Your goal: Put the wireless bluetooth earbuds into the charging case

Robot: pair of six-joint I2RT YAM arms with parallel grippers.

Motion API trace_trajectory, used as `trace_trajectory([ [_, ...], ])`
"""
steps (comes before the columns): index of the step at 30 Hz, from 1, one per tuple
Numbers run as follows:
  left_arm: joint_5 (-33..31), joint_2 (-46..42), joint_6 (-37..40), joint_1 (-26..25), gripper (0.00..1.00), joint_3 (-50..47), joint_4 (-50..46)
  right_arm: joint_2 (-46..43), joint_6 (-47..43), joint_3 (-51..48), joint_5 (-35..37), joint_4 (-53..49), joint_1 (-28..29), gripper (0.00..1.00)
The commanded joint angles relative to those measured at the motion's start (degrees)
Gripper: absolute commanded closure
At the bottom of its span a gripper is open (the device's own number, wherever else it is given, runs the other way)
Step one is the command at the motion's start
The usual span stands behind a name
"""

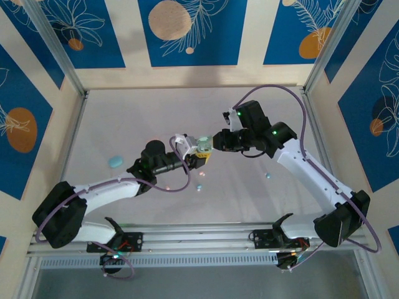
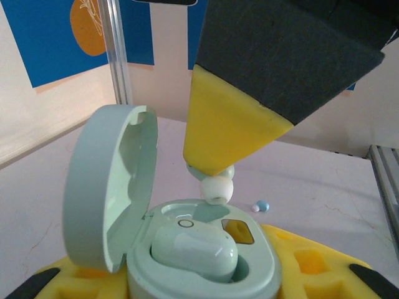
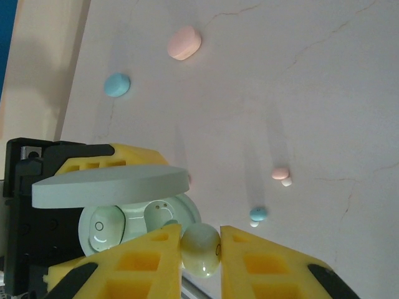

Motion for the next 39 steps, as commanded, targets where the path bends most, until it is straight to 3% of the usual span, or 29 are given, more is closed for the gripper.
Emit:
trace_trajectory([
  [1,1.42,0.33,0.13,-0.69,0.68,1.27,1.94,0.29,-1.01,1.53,0.40,0.21,0.62,0.79],
  [31,1.07,0.09,-0.16,-0.86,0.68,1.36,2.47,4.87,-5.15,7.01,12.79,-7.28,6.75,0.78],
  [39,0.73,0.00,-0.16,-0.85,0.68,1.40,2.56,5.60,-5.96,7.96,13.26,-8.28,7.69,0.77],
])
